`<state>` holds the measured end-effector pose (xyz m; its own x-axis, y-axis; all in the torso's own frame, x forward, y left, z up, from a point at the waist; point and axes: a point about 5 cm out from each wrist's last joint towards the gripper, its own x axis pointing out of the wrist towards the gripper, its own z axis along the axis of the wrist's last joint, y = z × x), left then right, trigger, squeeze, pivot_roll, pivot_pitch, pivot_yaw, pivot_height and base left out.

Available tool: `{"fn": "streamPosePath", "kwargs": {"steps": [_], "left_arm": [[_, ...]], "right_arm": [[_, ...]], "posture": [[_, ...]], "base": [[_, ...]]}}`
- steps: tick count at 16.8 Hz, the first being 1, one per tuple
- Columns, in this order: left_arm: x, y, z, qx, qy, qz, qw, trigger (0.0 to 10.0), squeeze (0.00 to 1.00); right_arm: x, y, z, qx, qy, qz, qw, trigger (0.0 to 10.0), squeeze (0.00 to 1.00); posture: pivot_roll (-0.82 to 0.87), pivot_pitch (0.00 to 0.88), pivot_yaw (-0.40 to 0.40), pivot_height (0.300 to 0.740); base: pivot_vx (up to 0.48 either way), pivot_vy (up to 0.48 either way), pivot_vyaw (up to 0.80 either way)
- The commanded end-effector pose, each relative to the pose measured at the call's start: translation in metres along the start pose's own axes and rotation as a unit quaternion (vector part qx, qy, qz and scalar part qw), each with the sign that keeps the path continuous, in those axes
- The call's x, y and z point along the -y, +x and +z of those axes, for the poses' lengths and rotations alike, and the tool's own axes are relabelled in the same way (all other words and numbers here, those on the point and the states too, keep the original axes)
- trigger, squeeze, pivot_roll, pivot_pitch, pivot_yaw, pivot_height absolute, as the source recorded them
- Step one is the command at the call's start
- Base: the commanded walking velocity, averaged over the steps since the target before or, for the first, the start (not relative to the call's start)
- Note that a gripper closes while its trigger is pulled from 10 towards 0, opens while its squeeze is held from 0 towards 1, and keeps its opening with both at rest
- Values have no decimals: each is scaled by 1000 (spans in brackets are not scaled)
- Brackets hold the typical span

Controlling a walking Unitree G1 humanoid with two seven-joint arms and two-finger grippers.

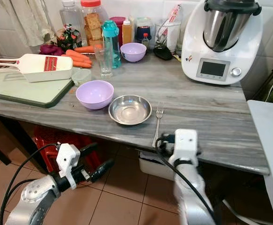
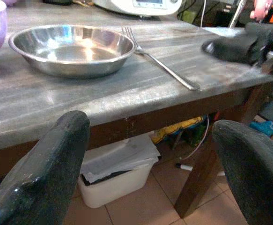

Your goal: Setting the table

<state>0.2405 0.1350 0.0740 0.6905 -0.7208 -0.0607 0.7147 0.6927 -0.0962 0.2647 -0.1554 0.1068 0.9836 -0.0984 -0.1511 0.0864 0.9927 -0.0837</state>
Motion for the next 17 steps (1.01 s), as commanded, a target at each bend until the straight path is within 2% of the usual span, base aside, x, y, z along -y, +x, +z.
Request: {"fn": "streamPosePath", "kwargs": {"steps": [1, 4, 6, 8, 9, 10, 13, 14, 15, 17], "left_arm": [[-4, 1, 6, 10, 6, 7, 1000, 10000, 0], [-3, 4, 9, 22, 0, 3, 1000, 10000, 0], [-3, 5, 10, 25, -3, 5, 1000, 10000, 0], [-9, 5, 13, 36, -8, 51, 998, 10000, 0], [-17, 4, 13, 34, 5, 100, 994, 10000, 0], [-25, 3, 12, 30, 13, 145, 989, 10000, 0], [-35, 2, 15, 44, 35, 223, 973, 10000, 0], [-38, 2, 13, 30, 44, 262, 964, 10000, 0], [-38, 3, 12, 31, 36, 264, 963, 10000, 0], [-39, 3, 12, 32, 47, 285, 957, 10000, 0]], "right_arm": [[0, -3, 8, 27, -2, -3, 1000, 10000, 0], [10, -9, 15, 67, -32, -19, 997, 10000, 0], [16, -11, 14, 78, -31, -26, 996, 10000, 0], [24, -17, 16, 96, -33, -34, 994, 10000, 0], [25, -19, 17, 101, -48, -32, 993, 10000, 0], [26, -20, 15, 98, -46, -35, 993, 10000, 0], [28, -19, 13, 97, -42, -38, 994, 10000, 0], [28, -18, 13, 98, -41, -35, 994, 10000, 0], [28, -18, 12, 98, -39, -33, 994, 10000, 0], [27, -18, 13, 101, -37, -26, 994, 10000, 0]], "posture": [[3, 0, 23, 740], [-8, 0, 31, 740], [-11, 0, 33, 740], [-14, 0, 32, 740], [-16, 0, 32, 740], [-20, 0, 32, 740], [-23, 0, 28, 740], [-23, 0, 23, 740], [-24, 0, 20, 740], [-23, 0, 17, 740]], "base": [[0, 0, 0], [0, 0, 0], [0, 0, 0], [0, 0, 0], [0, 0, 0], [0, 0, 0], [0, 0, -800], [0, 0, -800], [0, 0, -800], [0, 0, 0]]}}
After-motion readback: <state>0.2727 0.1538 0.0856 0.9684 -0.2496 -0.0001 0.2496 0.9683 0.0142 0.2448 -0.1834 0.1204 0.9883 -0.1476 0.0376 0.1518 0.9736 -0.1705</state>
